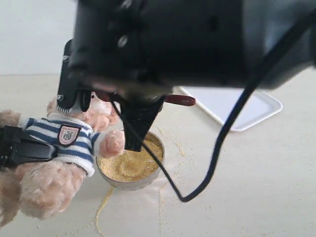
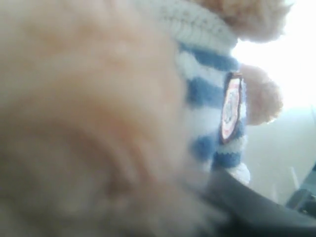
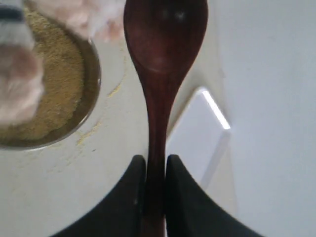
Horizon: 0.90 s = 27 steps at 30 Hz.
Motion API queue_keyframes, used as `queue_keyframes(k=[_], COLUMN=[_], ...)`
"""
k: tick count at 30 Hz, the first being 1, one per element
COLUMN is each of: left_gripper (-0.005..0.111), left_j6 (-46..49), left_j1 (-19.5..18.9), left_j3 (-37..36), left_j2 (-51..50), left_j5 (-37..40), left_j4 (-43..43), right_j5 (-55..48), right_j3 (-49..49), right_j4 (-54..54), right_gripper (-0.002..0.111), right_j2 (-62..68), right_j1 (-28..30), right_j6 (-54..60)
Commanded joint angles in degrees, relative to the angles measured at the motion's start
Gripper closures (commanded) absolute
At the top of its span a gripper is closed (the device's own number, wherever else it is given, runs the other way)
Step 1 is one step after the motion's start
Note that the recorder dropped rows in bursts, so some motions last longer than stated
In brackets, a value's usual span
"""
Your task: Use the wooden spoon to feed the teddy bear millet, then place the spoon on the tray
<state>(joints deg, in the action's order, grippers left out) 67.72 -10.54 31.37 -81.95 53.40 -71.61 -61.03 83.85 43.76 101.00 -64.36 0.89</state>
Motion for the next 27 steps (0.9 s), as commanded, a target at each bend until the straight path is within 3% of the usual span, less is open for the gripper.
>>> queue_keyframes(k=[1,9,16,21,27], left_gripper=[0.102,0.102,0.102,0.102,0.102], left_j6=[1.43,5.94,6.99,7.8,8.02], left_j1=[0.37,0.37,0.37,0.37,0.37], left_j3=[2.95,4.0,4.94,6.68,6.68], left_j2=[0.43,-2.06,-5.8,-5.8,-5.8], left_j5=[-7.58,-17.45,-15.23,-13.98,-14.21], left_j4=[-2.02,-4.48,-8.23,-8.33,-8.73], right_j5=[-1.63,-5.8,-1.56,-4.83,-3.32], right_j3=[0.14,0.14,0.26,0.26,0.26], right_j4=[-18.89,-22.66,-9.96,-1.15,-3.68], right_gripper=[0.108,0.108,0.108,0.108,0.108], right_j2=[-4.61,-3.19,6.75,13.94,16.22], right_j1=[6.29,9.19,4.92,2.58,2.55], right_j6=[14.13,22.89,16.25,13.95,13.95])
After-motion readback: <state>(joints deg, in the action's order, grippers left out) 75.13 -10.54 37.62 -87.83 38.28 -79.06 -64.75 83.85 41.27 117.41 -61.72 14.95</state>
